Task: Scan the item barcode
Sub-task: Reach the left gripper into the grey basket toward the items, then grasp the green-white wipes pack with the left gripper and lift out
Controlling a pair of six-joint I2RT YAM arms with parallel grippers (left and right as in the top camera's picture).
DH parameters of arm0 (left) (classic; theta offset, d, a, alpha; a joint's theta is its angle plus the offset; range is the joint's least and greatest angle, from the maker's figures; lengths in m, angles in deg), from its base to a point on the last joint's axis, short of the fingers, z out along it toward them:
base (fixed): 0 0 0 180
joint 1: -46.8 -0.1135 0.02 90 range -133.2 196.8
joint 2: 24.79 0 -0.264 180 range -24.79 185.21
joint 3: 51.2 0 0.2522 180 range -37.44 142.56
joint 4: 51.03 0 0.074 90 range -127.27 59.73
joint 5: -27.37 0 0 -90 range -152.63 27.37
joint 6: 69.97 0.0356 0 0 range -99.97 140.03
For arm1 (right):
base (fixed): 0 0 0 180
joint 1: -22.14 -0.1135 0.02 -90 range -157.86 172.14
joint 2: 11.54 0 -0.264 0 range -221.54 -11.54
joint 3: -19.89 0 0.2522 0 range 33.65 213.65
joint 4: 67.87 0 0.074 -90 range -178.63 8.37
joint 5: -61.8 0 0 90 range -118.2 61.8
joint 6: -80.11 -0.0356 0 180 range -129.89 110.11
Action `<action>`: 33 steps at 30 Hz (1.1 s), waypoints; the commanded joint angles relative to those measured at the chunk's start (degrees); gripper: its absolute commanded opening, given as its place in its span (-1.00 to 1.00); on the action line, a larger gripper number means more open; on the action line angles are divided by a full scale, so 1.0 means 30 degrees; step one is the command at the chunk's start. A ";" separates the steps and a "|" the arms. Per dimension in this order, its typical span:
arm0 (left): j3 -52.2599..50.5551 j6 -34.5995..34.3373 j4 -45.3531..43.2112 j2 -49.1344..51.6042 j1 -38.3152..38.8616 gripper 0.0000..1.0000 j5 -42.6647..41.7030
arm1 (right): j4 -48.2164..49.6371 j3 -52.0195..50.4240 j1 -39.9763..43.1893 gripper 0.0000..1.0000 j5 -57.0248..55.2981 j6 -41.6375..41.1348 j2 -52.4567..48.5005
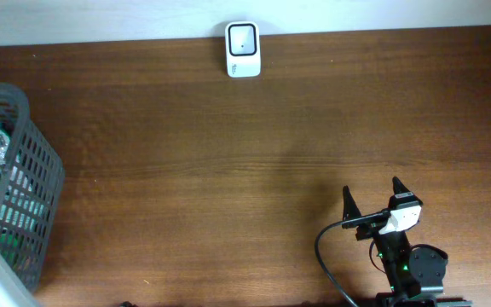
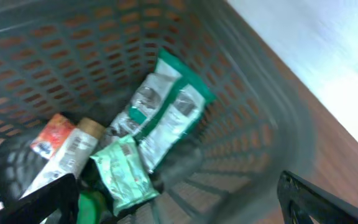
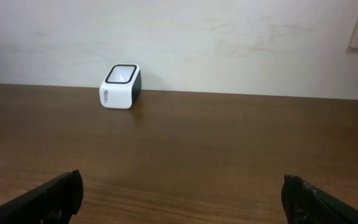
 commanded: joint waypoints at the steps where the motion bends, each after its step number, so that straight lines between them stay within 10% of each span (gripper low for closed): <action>1: 0.0160 0.0699 0.0022 0.2288 -0.1617 0.98 0.0415 | -0.0080 -0.0102 0.0058 0.97 0.0182 0.0000 0.0146; 8: 0.0160 0.8123 -0.0335 0.7934 -0.2922 0.86 -0.2951 | -0.0080 -0.0102 0.0058 0.97 0.0175 0.0000 0.0146; 20: 0.0160 1.1351 -0.1821 1.2968 -0.0969 0.88 -0.2404 | -0.0080 -0.0102 0.0058 0.97 0.0175 0.0000 0.0146; 26: 0.0168 0.9617 -0.1763 1.3143 -0.1093 0.29 0.0597 | -0.0080 -0.0102 0.0058 0.97 0.0175 0.0000 0.0146; 29: 0.0168 0.9632 -0.1778 1.3143 -0.1100 -0.95 0.0656 | -0.0080 -0.0102 0.0058 0.97 0.0175 0.0000 0.0146; 33: 0.1166 0.9595 -0.1304 1.2684 -0.1078 -1.00 0.0889 | -0.0080 -0.0102 0.0058 0.97 0.0175 0.0000 0.0146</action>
